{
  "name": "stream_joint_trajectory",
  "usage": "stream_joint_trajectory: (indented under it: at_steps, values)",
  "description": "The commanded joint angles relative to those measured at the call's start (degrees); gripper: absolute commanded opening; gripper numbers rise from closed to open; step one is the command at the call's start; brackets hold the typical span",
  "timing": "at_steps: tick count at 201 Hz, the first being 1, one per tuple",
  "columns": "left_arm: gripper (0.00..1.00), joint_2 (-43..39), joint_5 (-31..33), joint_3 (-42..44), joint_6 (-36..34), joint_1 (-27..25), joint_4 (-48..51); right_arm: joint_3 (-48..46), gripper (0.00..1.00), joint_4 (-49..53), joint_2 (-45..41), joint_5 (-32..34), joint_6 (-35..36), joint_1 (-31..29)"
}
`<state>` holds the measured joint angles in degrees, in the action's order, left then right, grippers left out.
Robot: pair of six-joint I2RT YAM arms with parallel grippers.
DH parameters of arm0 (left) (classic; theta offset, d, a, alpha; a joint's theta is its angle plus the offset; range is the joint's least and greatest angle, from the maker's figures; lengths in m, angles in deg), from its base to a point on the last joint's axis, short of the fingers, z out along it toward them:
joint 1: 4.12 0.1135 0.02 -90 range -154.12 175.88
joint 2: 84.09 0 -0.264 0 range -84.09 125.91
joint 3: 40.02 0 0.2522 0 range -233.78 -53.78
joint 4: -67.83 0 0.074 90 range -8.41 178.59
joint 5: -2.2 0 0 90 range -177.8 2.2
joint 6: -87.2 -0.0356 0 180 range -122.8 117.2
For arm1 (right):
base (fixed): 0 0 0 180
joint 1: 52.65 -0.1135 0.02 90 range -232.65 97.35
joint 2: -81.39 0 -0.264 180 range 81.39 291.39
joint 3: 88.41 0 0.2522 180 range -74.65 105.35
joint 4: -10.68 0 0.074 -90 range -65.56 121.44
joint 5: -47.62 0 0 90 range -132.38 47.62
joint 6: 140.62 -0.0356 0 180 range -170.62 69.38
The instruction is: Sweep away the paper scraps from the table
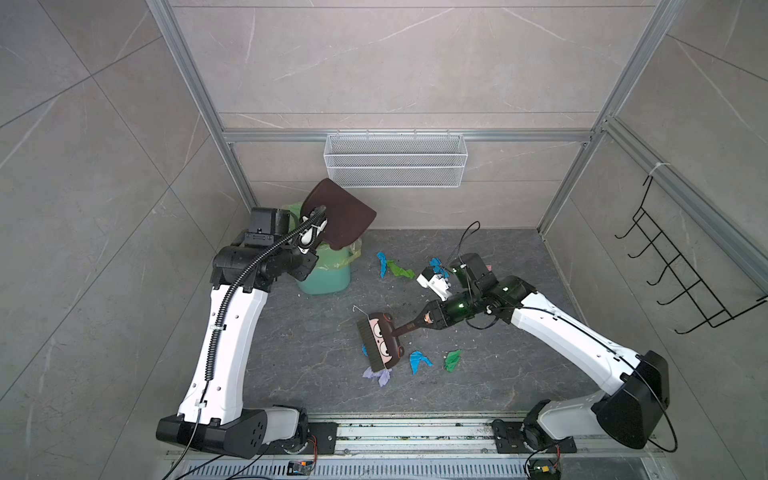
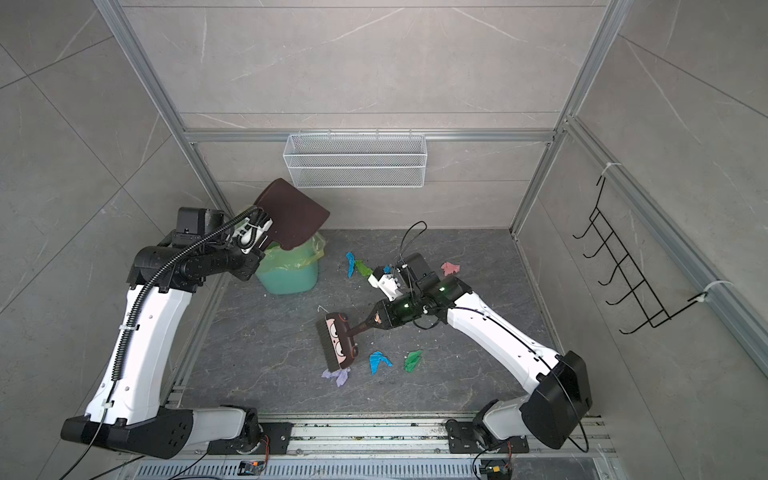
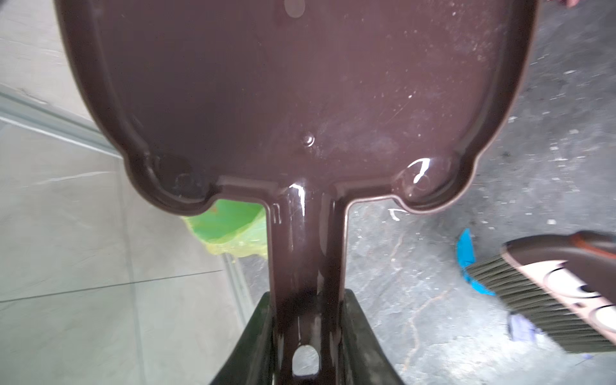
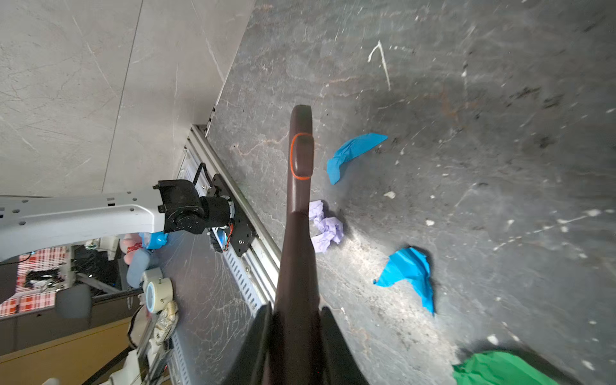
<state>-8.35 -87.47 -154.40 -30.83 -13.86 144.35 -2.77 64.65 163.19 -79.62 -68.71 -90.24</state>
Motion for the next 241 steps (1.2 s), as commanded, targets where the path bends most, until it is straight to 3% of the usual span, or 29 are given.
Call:
stream_joint_trajectory:
  at_steps: [1, 36, 77, 160, 241]
  values:
    - [0.0, -2.0, -5.7, 1.5, 3.1, -0.1, 0.2, -0.2, 0.0, -3.5, 1.6, -4.0, -2.1, -1.3]
    - [0.0, -3.0, -6.4, 3.8, 3.8, -0.1, -0.1, 0.2, 0.0, -1.6, 4.1, -1.3, -1.5, -2.7]
    - [0.0, -4.3, -10.1, 7.0, 4.1, -0.1, -0.3, 1.3, 0.0, 0.8, 6.0, 10.7, -0.9, -2.8]
    - [0.0, -7.9, -10.6, 14.1, 4.1, -0.8, -0.5, 5.2, 0.0, 4.3, 7.6, 27.1, 0.0, -1.3]
    - [0.0, -7.2, -7.2, 19.0, 4.5, -6.7, -0.2, 2.3, 0.0, 9.4, 2.5, 37.3, 1.5, 3.0]
